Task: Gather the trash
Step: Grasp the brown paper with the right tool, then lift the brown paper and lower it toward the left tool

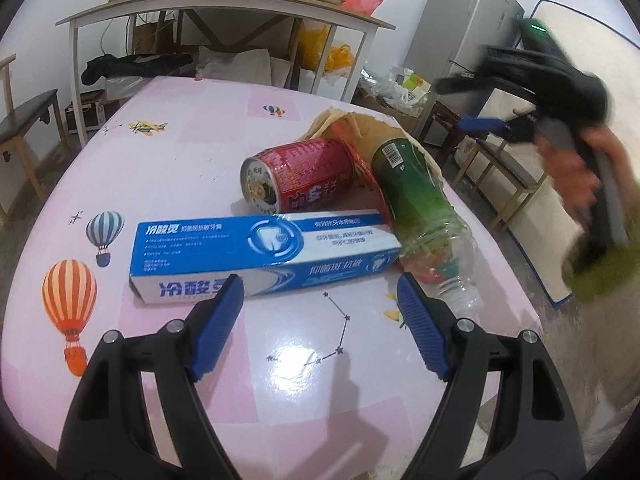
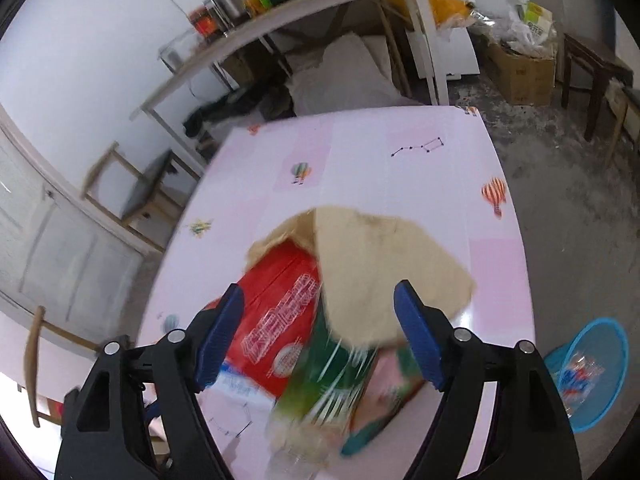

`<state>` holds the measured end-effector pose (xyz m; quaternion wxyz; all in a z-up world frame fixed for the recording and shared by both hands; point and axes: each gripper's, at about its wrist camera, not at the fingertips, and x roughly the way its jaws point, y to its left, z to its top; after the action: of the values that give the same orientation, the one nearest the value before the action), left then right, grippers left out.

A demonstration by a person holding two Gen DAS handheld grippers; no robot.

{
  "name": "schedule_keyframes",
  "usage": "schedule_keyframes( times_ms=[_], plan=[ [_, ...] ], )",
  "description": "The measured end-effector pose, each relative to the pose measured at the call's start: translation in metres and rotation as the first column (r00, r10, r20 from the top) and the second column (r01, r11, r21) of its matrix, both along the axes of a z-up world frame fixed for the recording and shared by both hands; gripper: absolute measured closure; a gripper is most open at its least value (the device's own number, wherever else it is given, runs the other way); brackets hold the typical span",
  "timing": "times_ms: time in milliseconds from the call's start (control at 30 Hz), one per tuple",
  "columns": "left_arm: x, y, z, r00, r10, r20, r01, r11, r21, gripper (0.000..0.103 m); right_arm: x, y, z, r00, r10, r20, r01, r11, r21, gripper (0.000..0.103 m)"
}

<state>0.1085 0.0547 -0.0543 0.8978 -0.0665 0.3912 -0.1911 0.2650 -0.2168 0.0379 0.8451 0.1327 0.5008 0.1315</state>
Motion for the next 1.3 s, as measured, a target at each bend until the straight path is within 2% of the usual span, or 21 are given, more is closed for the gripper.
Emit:
schedule_keyframes(
  times_ms=[100,200,400,533,667,767,833,967,1033,1133,1300],
  plan=[
    [0.002,-0.002,0.0,1.0,-0.007,0.002,0.007,1.0,-0.003,0.028,0.046,0.011,-0.015,0.992,0.061,-0.109,-0.064,0.998,-0.025,0.023],
    [0.004,-0.003,0.0,1.0,-0.011,0.001,0.011,1.0,-0.007,0.028,0.085,0.014,-0.042,0.963,0.052,-0.265,-0.046,0.999,0.027,0.023],
    [0.005,-0.008,-0.003,1.0,-0.029,-0.006,0.029,0.999,-0.014,0.028,0.121,0.039,-0.071,0.926,0.06,-0.372,-0.082,0.996,-0.043,0.023],
    [0.006,-0.01,-0.004,0.999,-0.042,-0.008,0.042,0.999,-0.014,0.028,0.128,0.048,-0.088,0.898,0.055,-0.436,-0.08,0.996,-0.04,0.023],
    [0.006,-0.011,-0.005,0.999,-0.046,-0.01,0.046,0.999,-0.019,0.028,0.126,0.049,-0.093,0.903,0.039,-0.427,-0.077,0.994,-0.073,0.026],
    [0.006,-0.009,-0.006,0.999,-0.045,-0.012,0.045,0.999,-0.019,0.028,0.124,0.045,-0.096,0.902,0.029,-0.432,-0.08,0.992,-0.099,0.041],
    [0.007,-0.008,-0.006,0.999,-0.042,-0.014,0.042,0.999,-0.02,0.028,0.125,0.043,-0.097,0.9,0.027,-0.435,-0.079,0.992,-0.103,0.055],
    [0.007,-0.006,-0.008,0.999,-0.036,-0.019,0.036,0.999,-0.019,0.028,0.124,0.037,-0.092,0.914,0.02,-0.405,-0.071,0.991,-0.11,0.073],
    [0.007,-0.005,-0.009,0.999,-0.035,-0.022,0.034,0.999,-0.018,0.028,0.122,0.033,-0.084,0.93,0.014,-0.368,-0.065,0.99,-0.124,0.084],
    [0.006,-0.004,-0.011,0.999,-0.031,-0.026,0.03,0.999,-0.015,0.028,0.122,0.028,-0.071,0.952,0.0,-0.305,-0.045,0.989,-0.143,0.092],
    [0.005,-0.004,-0.012,0.999,-0.029,-0.028,0.029,0.999,-0.013,0.028,0.114,0.016,-0.034,0.99,-0.031,-0.137,0.007,0.985,-0.17,0.095]
  ],
)
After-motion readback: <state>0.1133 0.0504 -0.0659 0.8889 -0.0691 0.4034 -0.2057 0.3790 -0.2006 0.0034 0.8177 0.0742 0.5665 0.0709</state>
